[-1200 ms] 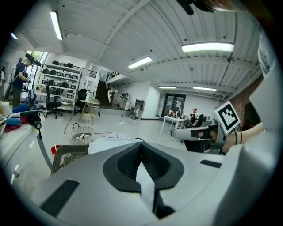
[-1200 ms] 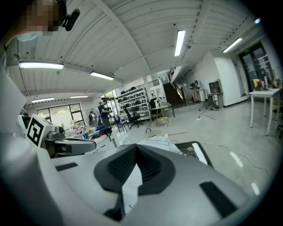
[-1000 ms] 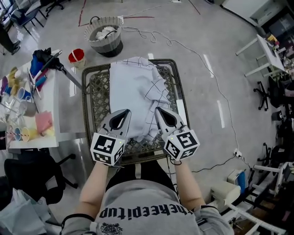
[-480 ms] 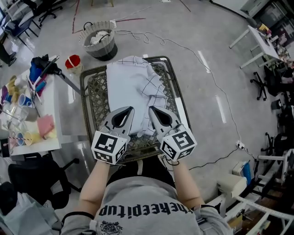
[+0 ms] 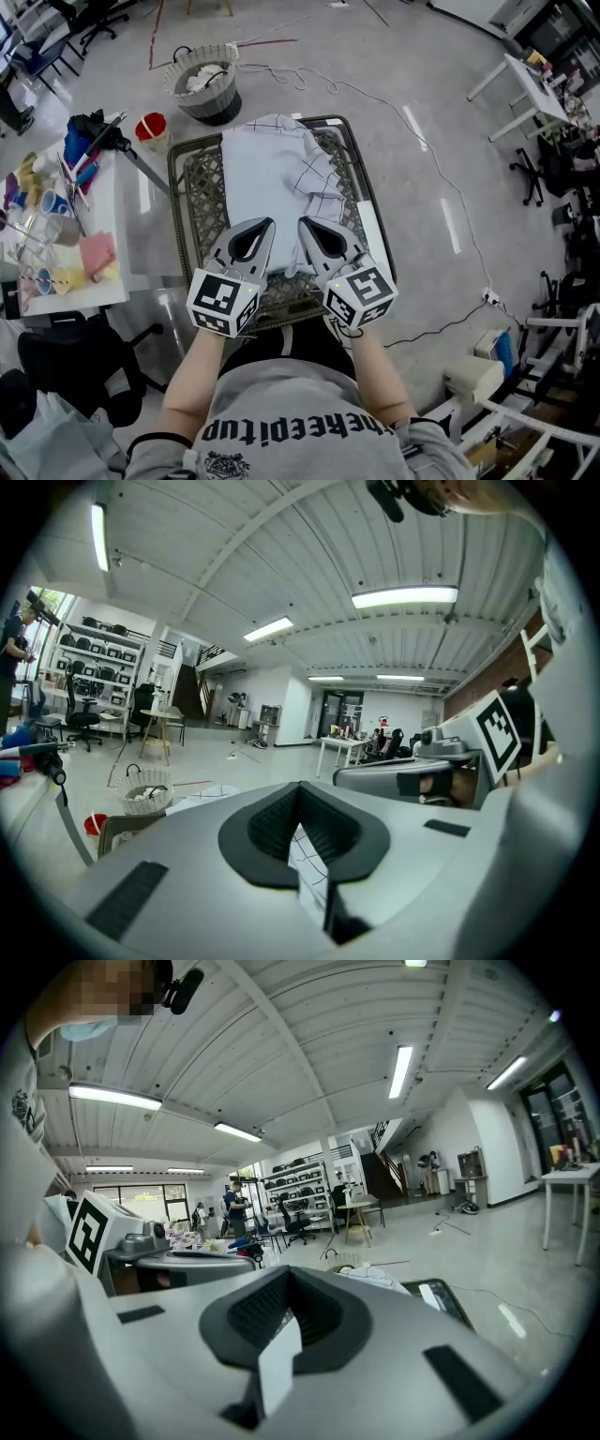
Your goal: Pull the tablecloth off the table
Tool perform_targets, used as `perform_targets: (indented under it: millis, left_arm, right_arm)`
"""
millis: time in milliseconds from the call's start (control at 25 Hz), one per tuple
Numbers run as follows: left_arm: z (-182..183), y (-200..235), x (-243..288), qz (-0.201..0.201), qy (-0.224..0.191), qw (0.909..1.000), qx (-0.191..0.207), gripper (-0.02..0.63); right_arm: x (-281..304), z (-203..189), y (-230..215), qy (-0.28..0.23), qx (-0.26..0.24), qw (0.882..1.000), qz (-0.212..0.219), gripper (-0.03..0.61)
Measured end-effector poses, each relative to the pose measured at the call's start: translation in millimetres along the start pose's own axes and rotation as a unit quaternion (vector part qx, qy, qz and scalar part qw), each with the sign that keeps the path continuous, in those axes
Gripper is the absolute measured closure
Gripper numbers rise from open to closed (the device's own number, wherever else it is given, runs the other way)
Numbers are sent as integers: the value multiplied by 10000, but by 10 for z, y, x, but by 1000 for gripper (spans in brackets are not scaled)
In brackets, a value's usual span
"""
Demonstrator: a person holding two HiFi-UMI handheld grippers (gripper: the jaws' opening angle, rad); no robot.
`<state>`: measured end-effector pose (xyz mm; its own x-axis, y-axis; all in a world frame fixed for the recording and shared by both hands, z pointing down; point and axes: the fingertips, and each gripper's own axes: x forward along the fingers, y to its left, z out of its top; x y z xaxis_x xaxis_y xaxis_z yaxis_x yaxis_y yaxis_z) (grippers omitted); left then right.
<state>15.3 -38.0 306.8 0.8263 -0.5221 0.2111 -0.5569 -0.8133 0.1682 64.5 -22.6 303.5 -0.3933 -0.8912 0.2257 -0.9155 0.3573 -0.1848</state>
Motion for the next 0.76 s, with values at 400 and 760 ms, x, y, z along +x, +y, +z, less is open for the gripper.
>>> perform_targets:
  millis: [400,760]
  left_arm:
    - [11,30,-124,59,-90,9999,-48,600]
    - [8,-14,-199,6,-111,9999,-12,600]
  right_arm:
    - [11,0,136,15,-30,10000,41,569]
    - [-21,9,238,3,-78,10000,40,569]
